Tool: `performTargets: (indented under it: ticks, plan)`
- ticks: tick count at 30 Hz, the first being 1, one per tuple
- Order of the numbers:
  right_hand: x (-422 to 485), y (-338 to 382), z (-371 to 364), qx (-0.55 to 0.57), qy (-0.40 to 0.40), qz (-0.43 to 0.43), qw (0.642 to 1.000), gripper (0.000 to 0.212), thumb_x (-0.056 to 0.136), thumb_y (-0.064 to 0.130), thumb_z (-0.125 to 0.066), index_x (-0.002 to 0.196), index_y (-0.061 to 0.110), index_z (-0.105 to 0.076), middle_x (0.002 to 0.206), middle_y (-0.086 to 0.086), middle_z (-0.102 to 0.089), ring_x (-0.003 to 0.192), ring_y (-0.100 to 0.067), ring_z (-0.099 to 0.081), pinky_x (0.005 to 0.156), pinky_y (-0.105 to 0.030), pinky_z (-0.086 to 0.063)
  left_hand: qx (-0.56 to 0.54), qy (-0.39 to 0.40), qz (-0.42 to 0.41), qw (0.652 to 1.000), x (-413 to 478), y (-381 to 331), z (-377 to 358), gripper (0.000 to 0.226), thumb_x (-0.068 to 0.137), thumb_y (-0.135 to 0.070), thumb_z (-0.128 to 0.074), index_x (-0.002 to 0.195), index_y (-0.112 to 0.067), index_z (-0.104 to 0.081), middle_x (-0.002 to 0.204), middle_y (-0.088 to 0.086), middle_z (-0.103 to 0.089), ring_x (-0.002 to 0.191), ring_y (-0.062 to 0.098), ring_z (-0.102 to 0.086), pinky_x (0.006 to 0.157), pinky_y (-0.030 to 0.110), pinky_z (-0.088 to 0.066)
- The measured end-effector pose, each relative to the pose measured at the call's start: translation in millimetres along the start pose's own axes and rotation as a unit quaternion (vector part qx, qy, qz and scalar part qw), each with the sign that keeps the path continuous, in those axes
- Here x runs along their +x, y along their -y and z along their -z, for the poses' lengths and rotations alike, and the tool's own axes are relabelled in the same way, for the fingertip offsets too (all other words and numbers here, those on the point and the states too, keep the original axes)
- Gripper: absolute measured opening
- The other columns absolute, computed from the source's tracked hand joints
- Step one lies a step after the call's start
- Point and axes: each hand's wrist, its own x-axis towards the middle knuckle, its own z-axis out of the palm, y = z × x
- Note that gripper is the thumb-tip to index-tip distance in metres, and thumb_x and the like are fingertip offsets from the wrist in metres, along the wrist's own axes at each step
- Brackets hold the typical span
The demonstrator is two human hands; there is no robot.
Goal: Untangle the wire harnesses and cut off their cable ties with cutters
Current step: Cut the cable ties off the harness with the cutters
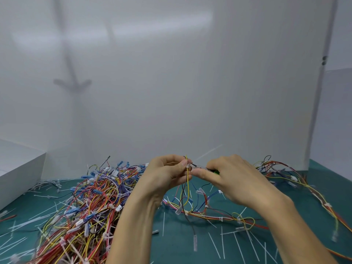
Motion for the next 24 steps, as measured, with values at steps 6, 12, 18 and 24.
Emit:
performTargets:
  ticks: [6, 12, 18, 24]
  plan:
    - [2, 0, -1, 0.067, 0.002, -0.036, 0.997, 0.068, 0.092, 0.069, -0.030, 0.057, 0.022, -0.065, 0.046, 0.010, -0.057, 0.058, -0.017, -0.056, 0.062, -0.036, -0.044, 0.075, 0.011, -0.014, 0.997, -1, 1, 0, 0.012, 0.095, 0.000, -0.057, 0.089, 0.002, -0.067, 0.074, 0.009, -0.066, 0.059, 0.013, -0.064, 0.058, 0.019, -0.056]
    - [2, -12, 1, 0.137, -0.025, -0.121, 0.983, 0.071, 0.093, 0.068, -0.034, 0.066, 0.012, -0.069, 0.054, 0.006, -0.062, 0.063, -0.020, -0.064, 0.068, -0.034, -0.049, 0.324, 0.167, 0.054, 0.930, -5, 6, 11, 0.023, 0.097, -0.020, -0.060, 0.100, 0.000, -0.071, 0.084, 0.010, -0.073, 0.076, 0.015, -0.067, 0.074, 0.026, -0.056]
    - [2, -25, -2, 0.069, -0.038, -0.156, 0.985, 0.065, 0.090, 0.067, -0.048, 0.080, 0.006, -0.067, 0.066, -0.009, -0.062, 0.071, -0.029, -0.062, 0.057, -0.032, -0.039, 0.400, 0.098, 0.153, 0.898, 10, 34, 1, 0.052, 0.105, -0.038, -0.034, 0.097, 0.004, -0.064, 0.083, 0.014, -0.074, 0.067, 0.024, -0.070, 0.065, 0.027, -0.057]
    - [2, -27, -4, 0.043, -0.036, -0.177, 0.983, 0.057, 0.094, 0.059, -0.049, 0.077, 0.006, -0.064, 0.065, -0.006, -0.057, 0.062, -0.024, -0.053, 0.052, -0.031, -0.032, 0.686, -0.051, 0.087, 0.721, 23, 76, 0, 0.039, 0.094, -0.008, -0.039, 0.132, -0.013, -0.045, 0.129, 0.017, -0.055, 0.115, 0.037, -0.058, 0.091, 0.042, -0.048]
